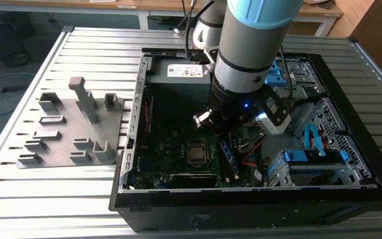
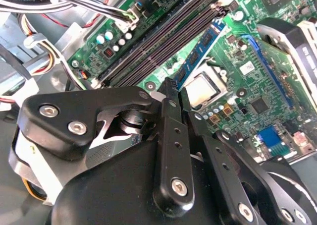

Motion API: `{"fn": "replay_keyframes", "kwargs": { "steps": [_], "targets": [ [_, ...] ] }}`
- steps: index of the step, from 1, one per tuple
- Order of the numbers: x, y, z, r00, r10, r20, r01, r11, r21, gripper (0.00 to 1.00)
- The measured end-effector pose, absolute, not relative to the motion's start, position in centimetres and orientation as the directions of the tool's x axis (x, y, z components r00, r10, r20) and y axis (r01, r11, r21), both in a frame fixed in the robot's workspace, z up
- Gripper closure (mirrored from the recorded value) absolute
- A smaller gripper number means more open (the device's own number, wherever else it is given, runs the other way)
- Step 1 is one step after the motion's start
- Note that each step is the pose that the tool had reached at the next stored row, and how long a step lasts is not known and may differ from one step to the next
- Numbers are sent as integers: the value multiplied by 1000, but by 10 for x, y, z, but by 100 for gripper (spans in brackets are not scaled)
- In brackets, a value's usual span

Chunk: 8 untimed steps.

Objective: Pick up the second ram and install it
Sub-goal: 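Insert the second ram into the second slot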

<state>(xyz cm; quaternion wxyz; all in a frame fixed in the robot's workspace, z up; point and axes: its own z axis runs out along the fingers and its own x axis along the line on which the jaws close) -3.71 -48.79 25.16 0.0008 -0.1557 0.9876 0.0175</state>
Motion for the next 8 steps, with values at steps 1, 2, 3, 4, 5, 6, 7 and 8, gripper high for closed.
{"fn": "replay_keyframes", "kwargs": {
  "steps": [1,2,3,4,5,6,7,8],
  "targets": [
    [-37,-488,252,-954,-301,-7,-301,953,34,86],
    [-37,-488,252,-956,-295,-7,-295,955,34,86],
    [-37,-488,252,-958,-288,-7,-288,957,34,86],
    [-37,-488,252,-960,-281,-7,-281,959,34,86],
    [-37,-488,252,-961,-275,-7,-275,961,33,86],
    [-37,-488,252,-963,-269,-7,-269,963,33,86],
    [-37,-488,252,-965,-263,-7,-263,964,33,86],
    [-37,-488,252,-967,-256,-7,-257,966,33,86]
  ]
}}
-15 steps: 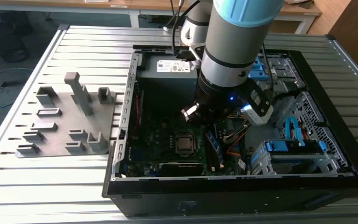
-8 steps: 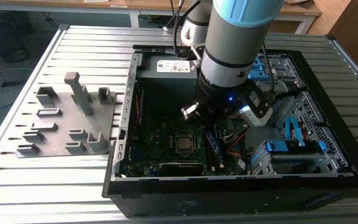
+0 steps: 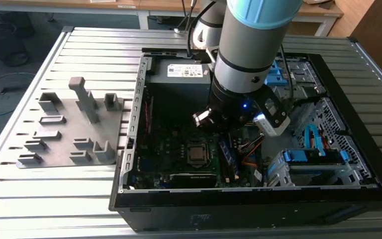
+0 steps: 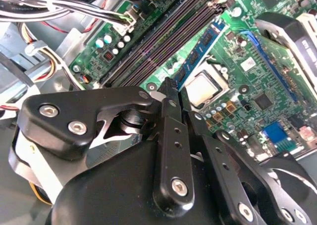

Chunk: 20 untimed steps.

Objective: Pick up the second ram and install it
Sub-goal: 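Insert the second ram into the second slot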

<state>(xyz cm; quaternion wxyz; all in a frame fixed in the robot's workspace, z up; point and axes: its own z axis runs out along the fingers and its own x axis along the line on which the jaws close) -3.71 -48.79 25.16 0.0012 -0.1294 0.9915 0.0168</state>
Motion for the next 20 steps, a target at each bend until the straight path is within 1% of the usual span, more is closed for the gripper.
{"fn": "replay_keyframes", "kwargs": {
  "steps": [20],
  "targets": [
    [-37,-488,252,-990,-138,-6,-138,990,27,86]
  ]
}}
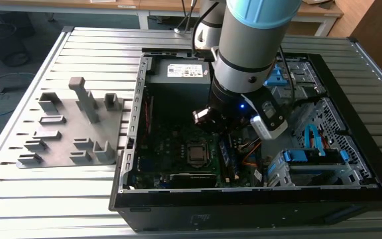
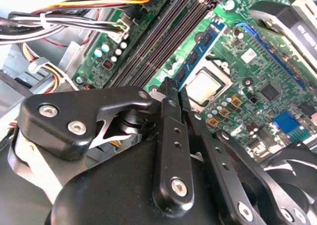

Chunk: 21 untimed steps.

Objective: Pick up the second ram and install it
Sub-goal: 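Insert the second ram into the second slot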

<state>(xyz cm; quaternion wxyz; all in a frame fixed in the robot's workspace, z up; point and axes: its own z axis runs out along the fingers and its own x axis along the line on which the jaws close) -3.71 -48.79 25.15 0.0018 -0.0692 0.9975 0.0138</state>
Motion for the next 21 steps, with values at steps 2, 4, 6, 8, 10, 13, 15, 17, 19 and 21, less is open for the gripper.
{"fn": "replay_keyframes", "kwargs": {
  "steps": [2,4,6,8,10,13,15,17,19,21],
  "targets": [
    [-37,-488,252,-992,-126,-6,-126,992,27,86],
    [-37,-488,252,-994,-113,-6,-114,993,27,86],
    [-37,-488,252,-995,-101,-5,-101,994,27,86],
    [-37,-488,251,-996,-90,-5,-90,996,27,86],
    [-37,-488,251,-997,-78,-5,-78,997,27,86],
    [-37,-488,251,-998,-61,-5,-62,998,27,86],
    [-37,-488,251,-999,-50,-6,-51,998,27,86],
    [-37,-488,251,-999,-40,-5,-40,999,27,86],
    [-37,-488,251,-1000,-30,-6,-30,999,27,86],
    [-37,-488,251,-1000,-20,-5,-20,999,26,86]
  ]
}}
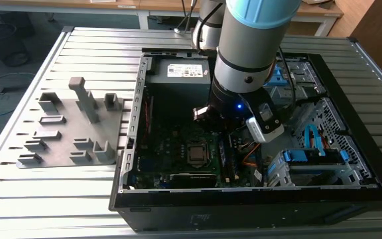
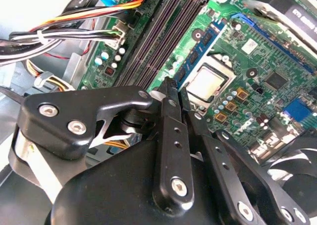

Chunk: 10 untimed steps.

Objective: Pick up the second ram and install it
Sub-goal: 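Insert the second ram into the second slot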

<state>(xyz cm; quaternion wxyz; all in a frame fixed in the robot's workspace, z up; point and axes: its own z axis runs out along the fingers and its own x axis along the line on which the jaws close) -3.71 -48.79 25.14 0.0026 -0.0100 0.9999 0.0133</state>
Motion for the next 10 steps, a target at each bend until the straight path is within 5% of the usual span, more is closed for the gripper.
{"fn": "replay_keyframes", "kwargs": {
  "steps": [10],
  "targets": [
    [-37,-488,251,-1000,28,-5,28,999,26,86]
  ]
}}
